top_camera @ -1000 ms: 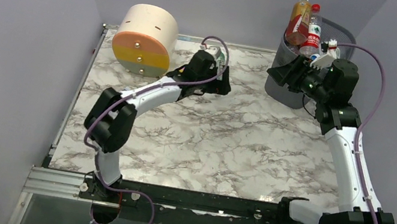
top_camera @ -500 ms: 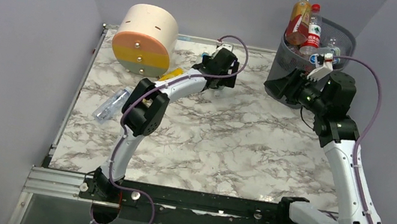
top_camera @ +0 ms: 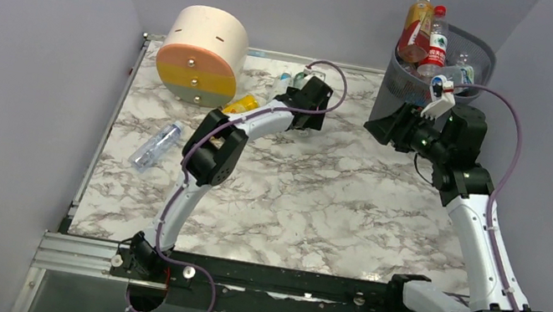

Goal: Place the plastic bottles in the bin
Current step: Pick up the plastic bottle at the center of the board, then place the plastic bottle in the trash bin, then pick up the plastic bottle at the center of the board.

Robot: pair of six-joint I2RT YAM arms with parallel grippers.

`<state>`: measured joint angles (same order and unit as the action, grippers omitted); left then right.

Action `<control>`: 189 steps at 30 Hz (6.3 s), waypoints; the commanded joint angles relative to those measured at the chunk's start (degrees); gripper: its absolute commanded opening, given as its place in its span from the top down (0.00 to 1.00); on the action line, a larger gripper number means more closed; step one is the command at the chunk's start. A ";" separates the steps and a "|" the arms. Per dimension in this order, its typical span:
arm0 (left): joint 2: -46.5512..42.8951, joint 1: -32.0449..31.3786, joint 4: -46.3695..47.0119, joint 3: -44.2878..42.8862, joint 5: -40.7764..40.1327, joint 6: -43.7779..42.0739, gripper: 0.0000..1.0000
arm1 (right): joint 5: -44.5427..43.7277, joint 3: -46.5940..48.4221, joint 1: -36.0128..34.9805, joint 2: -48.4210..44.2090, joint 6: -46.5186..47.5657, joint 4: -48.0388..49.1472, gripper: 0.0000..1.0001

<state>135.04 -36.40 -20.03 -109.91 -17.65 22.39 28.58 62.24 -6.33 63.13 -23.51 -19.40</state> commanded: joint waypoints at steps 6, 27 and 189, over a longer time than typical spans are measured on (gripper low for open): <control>-5.64 -0.42 1.93 7.69 1.61 -0.57 0.43 | -0.46 -0.45 -0.18 0.60 2.49 0.06 0.37; -57.36 -3.59 20.00 52.02 43.64 0.88 0.46 | 5.30 5.85 -0.22 7.94 -0.97 -2.45 0.18; -76.03 7.57 5.28 58.08 45.25 -1.24 0.01 | -23.65 62.39 1.32 29.94 11.09 -16.26 0.05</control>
<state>57.54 -29.19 -13.41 -50.22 30.35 20.40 -14.28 130.98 -4.93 98.04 -6.50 -34.35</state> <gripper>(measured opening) 0.989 0.977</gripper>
